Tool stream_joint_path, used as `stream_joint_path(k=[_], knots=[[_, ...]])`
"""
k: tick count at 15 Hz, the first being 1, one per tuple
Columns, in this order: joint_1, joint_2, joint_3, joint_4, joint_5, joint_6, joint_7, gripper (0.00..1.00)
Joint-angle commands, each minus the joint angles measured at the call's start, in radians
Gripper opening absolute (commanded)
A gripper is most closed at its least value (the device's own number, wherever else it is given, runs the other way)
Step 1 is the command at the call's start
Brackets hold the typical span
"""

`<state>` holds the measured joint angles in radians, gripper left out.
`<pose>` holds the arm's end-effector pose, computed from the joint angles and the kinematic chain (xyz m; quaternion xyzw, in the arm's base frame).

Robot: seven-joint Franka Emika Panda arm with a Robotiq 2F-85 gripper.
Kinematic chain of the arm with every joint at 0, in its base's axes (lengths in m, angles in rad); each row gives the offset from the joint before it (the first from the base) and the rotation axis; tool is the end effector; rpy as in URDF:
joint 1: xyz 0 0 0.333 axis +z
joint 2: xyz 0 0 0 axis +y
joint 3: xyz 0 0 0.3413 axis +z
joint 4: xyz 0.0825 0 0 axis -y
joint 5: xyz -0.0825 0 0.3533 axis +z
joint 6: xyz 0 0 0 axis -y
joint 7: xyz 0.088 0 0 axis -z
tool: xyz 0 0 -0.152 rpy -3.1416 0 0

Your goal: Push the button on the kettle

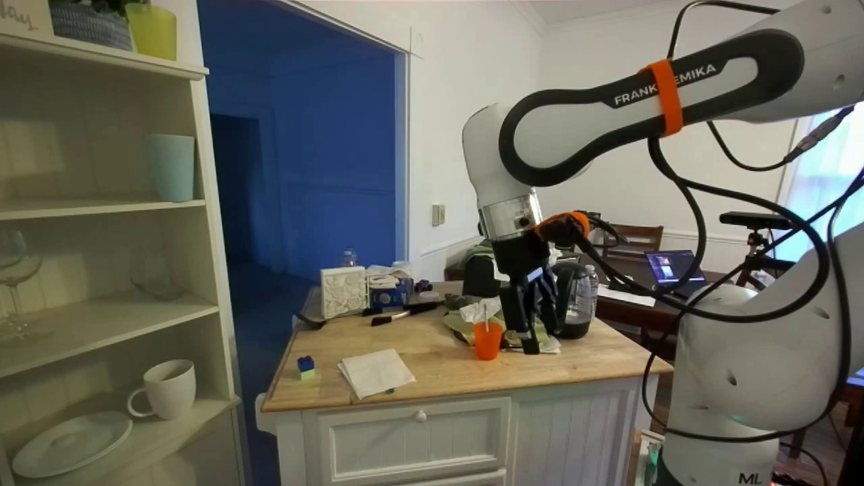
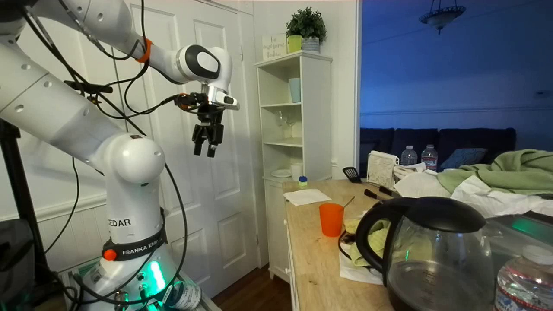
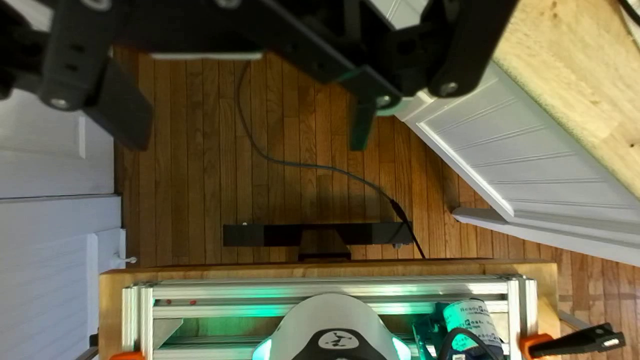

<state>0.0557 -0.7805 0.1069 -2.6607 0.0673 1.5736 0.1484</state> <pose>0.2143 0.0462 0.4318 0.9879 -0.0193 -0.1517 0.0253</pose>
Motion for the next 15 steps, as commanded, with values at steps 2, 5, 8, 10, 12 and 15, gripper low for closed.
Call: stream_joint_path(k=[2,5,8,10,12,15], knots=[[-0.022,0.008,0.001,0.006,0.005,0.035,0.032,1.00],[-0.097,0.035,-0.035,0.031,-0.020,0.185,0.085,1.00],[-0.192,0.082,-0.094,0.072,-0.056,0.309,0.096,1.00],[-0.258,0.133,-0.139,0.100,-0.081,0.413,0.100,1.00],[-0.321,0.181,-0.167,0.125,-0.118,0.510,0.125,1.00],[-0.408,0.234,-0.187,0.143,-0.185,0.642,0.187,1.00]])
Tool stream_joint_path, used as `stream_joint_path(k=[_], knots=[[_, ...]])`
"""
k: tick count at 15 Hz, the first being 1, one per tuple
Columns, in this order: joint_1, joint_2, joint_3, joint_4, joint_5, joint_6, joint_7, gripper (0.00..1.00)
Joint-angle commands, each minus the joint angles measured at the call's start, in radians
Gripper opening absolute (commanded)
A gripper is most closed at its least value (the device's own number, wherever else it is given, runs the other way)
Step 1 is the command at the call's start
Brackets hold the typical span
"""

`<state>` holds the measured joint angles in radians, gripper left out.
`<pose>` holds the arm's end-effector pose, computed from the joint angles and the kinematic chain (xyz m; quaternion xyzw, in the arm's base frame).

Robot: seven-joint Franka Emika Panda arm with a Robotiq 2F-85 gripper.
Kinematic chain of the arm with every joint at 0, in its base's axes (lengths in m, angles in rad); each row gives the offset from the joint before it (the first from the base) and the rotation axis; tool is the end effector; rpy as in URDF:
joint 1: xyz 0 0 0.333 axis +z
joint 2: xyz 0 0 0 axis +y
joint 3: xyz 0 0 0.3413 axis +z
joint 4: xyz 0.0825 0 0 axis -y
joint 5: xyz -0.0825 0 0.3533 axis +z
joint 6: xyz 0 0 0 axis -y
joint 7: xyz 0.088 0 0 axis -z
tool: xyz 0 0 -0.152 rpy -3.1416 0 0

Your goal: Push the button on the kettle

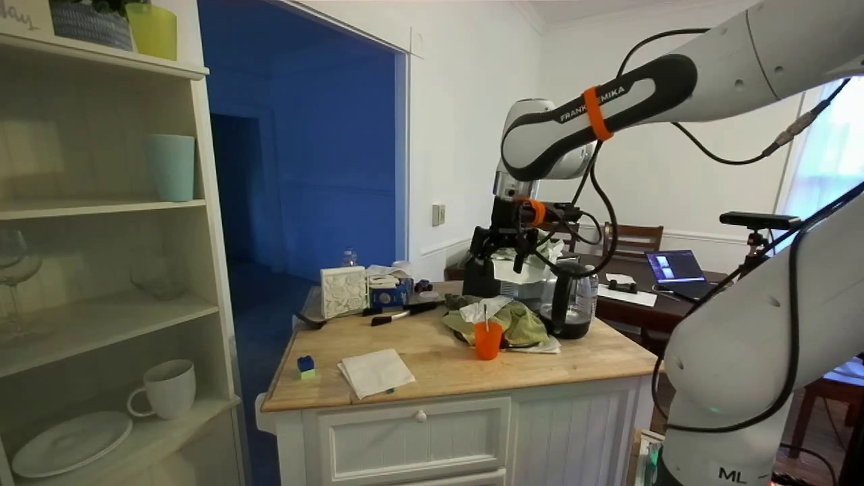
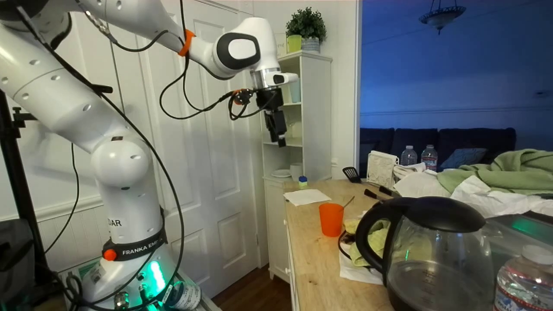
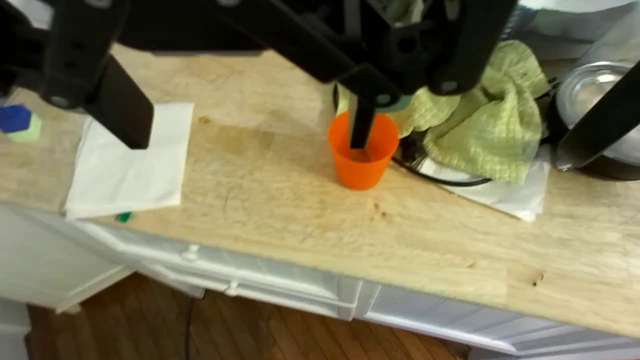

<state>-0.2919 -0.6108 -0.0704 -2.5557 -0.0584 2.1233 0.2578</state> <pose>0.3202 -0.1279 0.4730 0.9538 -0.2871 0.0883 0.0101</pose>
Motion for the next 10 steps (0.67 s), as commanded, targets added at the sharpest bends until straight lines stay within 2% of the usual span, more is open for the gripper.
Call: stream_joint_path(k=[1,4,8,9,10], knots=[[-0.086,0.076,-0.010,0.039,-0.082,0.135,0.107,1.00],[-0.167,0.099,0.016,0.036,-0.162,0.222,0.236,1.00],[-0.270,0.150,0.053,0.057,-0.285,0.261,0.441,1.00],[-0.207,0.112,0.012,0.031,-0.236,0.241,0.351,1.00],[-0.222,0.121,0.015,0.035,-0.259,0.243,0.386,1.00]])
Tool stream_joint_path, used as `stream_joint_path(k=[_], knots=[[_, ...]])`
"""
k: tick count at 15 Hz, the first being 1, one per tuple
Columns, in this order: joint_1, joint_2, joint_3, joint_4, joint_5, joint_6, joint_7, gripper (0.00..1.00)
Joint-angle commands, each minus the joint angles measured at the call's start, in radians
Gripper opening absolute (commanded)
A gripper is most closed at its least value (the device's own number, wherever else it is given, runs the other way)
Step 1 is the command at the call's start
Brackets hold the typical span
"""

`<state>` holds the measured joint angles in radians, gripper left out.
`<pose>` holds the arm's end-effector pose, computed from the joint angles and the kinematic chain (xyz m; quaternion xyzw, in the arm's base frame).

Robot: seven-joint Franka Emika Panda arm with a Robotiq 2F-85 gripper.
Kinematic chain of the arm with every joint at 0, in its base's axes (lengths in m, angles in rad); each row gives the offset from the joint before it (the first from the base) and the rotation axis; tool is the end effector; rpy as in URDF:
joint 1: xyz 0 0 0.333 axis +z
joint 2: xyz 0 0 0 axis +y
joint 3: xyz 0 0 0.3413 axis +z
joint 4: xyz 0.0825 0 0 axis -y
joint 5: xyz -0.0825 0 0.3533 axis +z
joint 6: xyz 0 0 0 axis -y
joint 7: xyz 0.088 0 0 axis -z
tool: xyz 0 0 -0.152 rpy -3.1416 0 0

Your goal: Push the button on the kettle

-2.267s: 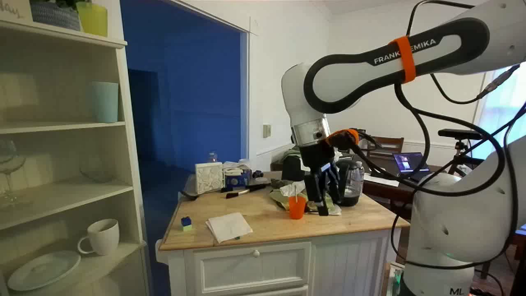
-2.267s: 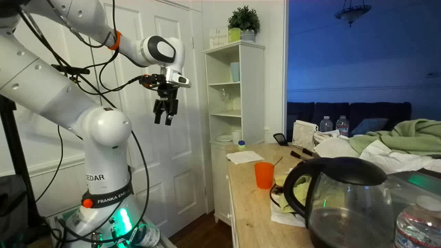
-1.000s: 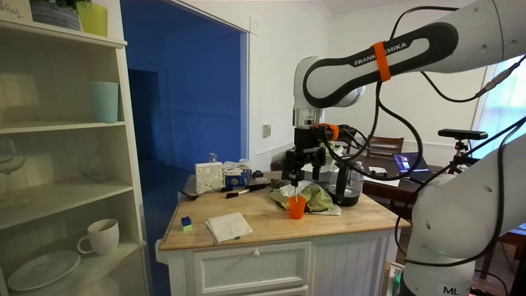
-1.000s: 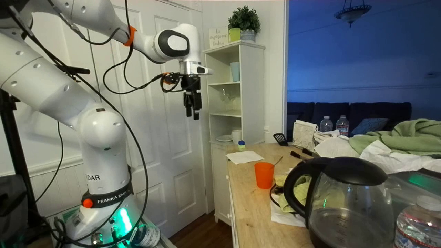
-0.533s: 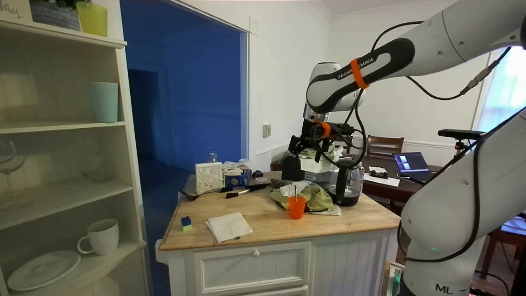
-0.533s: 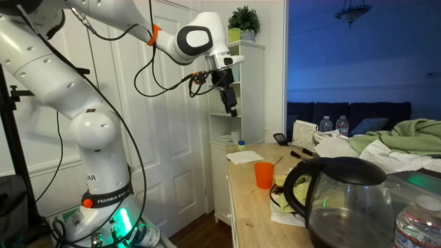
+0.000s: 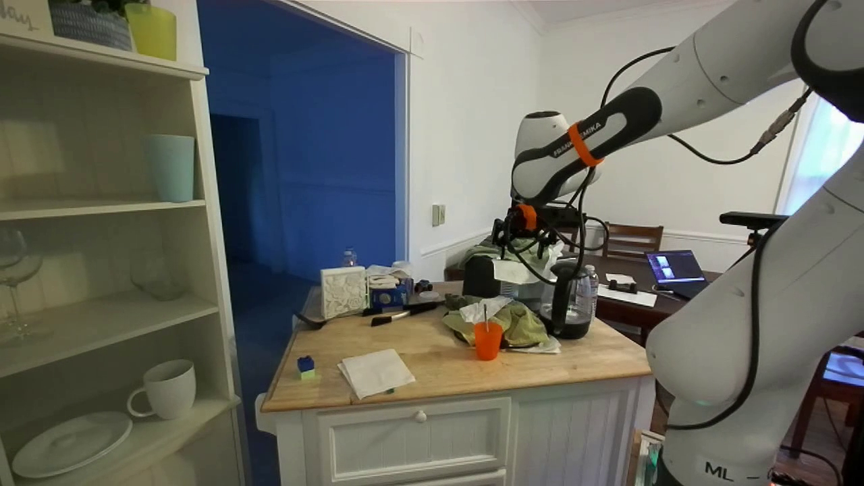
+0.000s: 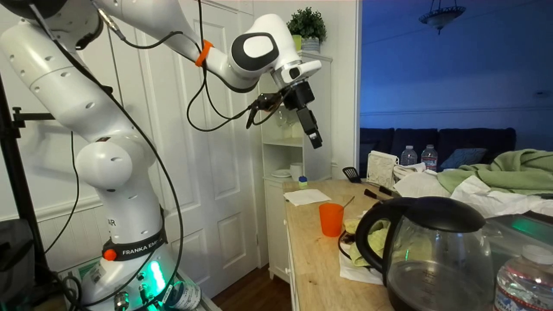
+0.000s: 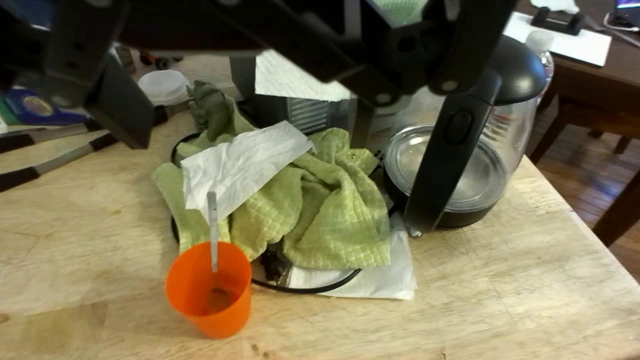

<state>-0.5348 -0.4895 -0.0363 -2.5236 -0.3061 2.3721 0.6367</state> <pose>0.3289 -0.2275 0.4761 0.8542 -0.4790 0.1708 0.1088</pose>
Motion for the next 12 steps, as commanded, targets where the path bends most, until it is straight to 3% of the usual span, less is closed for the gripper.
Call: stream_joint_path(k=[1,12], knots=[[0.011,0.007,-0.016,0.007,-0.018,-0.003,0.021,1.00],[0.006,0.060,-0.019,0.046,-0.016,-0.009,0.074,1.00]])
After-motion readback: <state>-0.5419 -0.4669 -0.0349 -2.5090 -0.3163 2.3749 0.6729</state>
